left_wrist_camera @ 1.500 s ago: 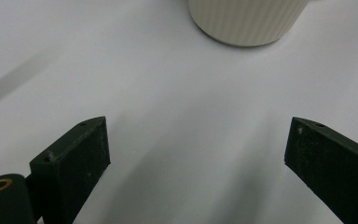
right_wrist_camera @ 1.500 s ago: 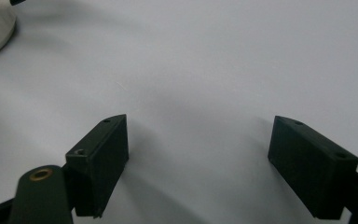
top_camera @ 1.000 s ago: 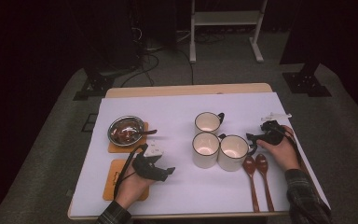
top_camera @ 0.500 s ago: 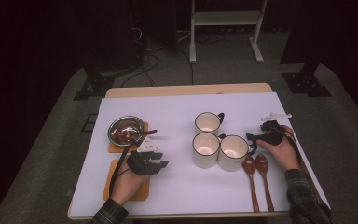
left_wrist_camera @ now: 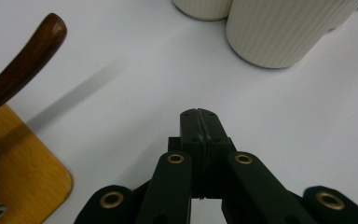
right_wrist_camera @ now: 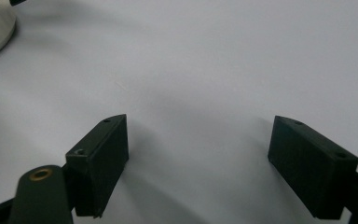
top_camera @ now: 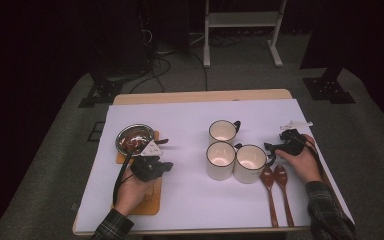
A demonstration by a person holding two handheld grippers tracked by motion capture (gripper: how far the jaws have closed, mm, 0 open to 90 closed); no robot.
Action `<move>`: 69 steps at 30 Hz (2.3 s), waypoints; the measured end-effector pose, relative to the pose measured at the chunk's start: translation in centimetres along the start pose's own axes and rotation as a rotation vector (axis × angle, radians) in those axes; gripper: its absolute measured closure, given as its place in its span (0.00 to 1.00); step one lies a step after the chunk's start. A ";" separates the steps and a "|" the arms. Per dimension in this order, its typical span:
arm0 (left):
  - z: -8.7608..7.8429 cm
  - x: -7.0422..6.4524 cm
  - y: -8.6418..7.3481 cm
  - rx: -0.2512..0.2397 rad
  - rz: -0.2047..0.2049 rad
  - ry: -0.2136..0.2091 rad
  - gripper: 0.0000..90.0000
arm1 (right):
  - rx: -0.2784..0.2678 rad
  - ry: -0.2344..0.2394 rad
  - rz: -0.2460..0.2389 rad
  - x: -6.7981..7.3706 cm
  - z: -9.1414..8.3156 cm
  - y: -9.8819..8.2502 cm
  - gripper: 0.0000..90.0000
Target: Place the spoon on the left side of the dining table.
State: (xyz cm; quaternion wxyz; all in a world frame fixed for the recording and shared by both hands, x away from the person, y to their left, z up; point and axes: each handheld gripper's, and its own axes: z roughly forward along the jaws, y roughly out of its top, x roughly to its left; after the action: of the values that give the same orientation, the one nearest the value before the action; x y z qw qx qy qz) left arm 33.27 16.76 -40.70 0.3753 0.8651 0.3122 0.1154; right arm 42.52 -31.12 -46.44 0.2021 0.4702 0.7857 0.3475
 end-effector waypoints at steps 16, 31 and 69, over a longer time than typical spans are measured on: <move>0.0 1.4 1.0 -0.009 -0.009 0.017 1.00 | 0.000 0.000 0.000 0.0 0.0 0.0 0.21; 0.2 3.4 1.7 -0.016 -0.032 0.036 1.00 | 0.000 0.000 0.000 0.0 0.0 0.0 0.21; 1.6 7.3 3.4 -0.015 -0.075 0.051 1.00 | 0.000 0.000 0.000 0.0 0.0 0.0 0.21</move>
State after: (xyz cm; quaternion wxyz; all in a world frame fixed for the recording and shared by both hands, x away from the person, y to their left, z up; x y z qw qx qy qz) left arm 41.19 18.69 -39.62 0.3777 0.8467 0.3531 0.1253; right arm 42.52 -31.12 -46.45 0.2021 0.4704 0.7855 0.3477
